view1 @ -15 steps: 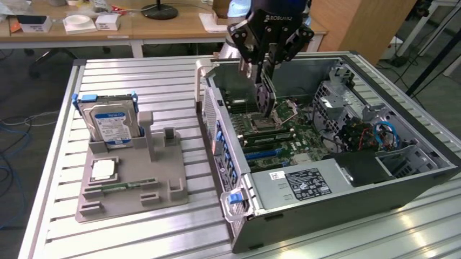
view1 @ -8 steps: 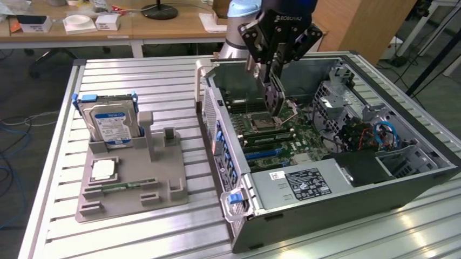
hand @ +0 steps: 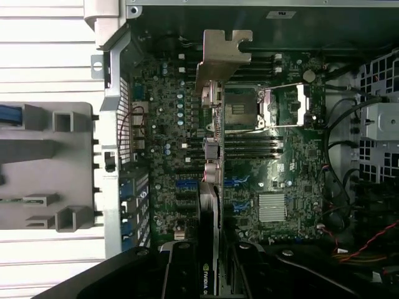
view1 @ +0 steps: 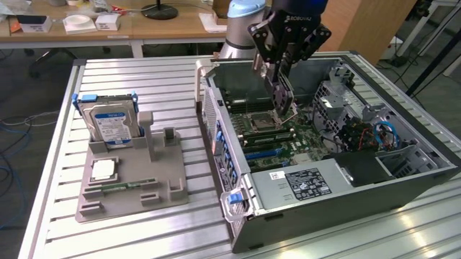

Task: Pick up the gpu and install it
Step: 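Pick up the gpu and move the gpu toward the slot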

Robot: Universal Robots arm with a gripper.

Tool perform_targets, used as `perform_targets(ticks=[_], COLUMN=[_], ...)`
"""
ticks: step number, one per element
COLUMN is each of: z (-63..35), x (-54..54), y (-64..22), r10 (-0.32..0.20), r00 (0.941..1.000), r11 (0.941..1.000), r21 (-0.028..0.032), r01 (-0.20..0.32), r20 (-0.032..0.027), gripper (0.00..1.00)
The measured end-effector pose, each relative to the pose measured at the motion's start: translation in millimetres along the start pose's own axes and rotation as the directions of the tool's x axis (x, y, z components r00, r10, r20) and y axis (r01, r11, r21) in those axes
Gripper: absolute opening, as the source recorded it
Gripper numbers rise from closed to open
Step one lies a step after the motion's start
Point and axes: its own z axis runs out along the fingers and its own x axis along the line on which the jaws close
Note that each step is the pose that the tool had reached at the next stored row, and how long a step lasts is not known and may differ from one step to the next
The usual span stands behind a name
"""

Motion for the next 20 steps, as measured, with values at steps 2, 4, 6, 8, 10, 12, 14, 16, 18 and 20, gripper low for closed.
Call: perform_targets(ticks=[2,4,6,8,10,12,14,16,18,20], z=[0.1,0.2,0.4,0.5,0.6,0.7,0.8,0.9,1.0,1.1], x=[-4.1,-7.9,-11.9,-15.6,-19.2,-22.7,-26.1,-29.4,-33.0,-36.4], y=[0.2,0.4,0.6,0.8,1.0,1.1,1.3,1.5,1.6,1.8], r10=[-0.001,-0.001,-0.002,-0.003,-0.004,-0.005,-0.005,-0.006,-0.007,-0.007], r00=[1.0,1.0,1.0,1.0,1.0,1.0,1.0,1.0,1.0,1.0], r11=[1.0,1.0,1.0,1.0,1.0,1.0,1.0,1.0,1.0,1.0], r21=[0.0,0.0,0.0,0.0,-0.0001,-0.0001,-0.0002,-0.0002,-0.0002,-0.0002], r01=[0.001,0.001,0.002,0.003,0.004,0.005,0.005,0.006,0.007,0.007], r20=[-0.0001,-0.0001,0.0,-0.0001,-0.0001,-0.0001,-0.0001,-0.0001,-0.0002,-0.0002], gripper=[0.26,0.26,0.26,0.26,0.26,0.26,0.26,0.26,0.26,0.26])
